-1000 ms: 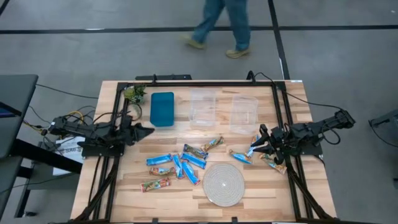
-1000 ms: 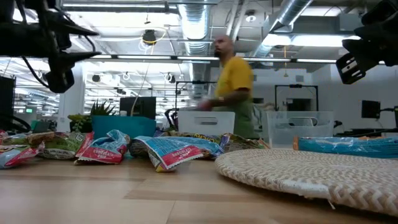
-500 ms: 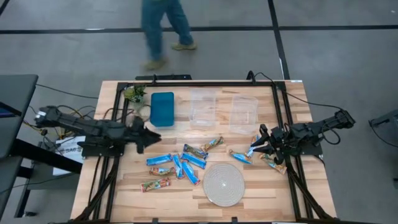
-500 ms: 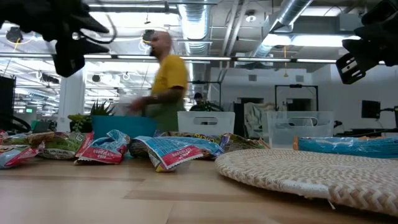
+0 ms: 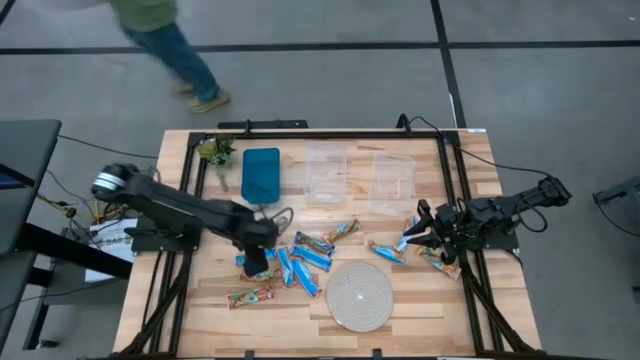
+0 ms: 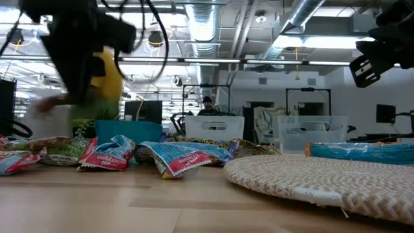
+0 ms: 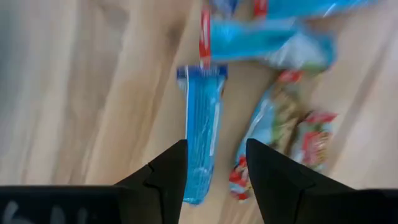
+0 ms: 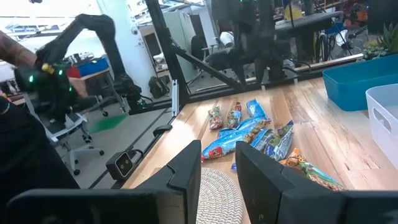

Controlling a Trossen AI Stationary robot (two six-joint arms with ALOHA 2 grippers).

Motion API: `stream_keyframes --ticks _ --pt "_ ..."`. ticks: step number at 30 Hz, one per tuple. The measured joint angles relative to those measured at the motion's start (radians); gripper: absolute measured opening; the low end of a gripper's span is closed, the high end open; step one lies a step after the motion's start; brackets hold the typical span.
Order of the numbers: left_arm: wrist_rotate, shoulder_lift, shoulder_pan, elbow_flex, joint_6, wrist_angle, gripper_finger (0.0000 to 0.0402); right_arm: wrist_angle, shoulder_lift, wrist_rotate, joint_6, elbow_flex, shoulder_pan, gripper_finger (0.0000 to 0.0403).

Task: Pick and place Granola Bars by type
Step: Put the blue granola bar into the blue bin

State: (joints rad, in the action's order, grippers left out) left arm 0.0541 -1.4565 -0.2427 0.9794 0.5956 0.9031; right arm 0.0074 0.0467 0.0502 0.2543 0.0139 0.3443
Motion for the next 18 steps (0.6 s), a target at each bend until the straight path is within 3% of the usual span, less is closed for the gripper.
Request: stream_keyframes --ticks 8,18 --pt "-0.003 -0.233 -0.02 0.004 -0.029 0.018 0.0155 0.0 0.0 0.0 0.0 0.0 0.0 0.0092" --pt "-0.067 -0.292 -0.045 0.005 -0.033 -0.067 0.0147 0.0 0.0 0.0 0.0 0.0 0.0 0.0092"
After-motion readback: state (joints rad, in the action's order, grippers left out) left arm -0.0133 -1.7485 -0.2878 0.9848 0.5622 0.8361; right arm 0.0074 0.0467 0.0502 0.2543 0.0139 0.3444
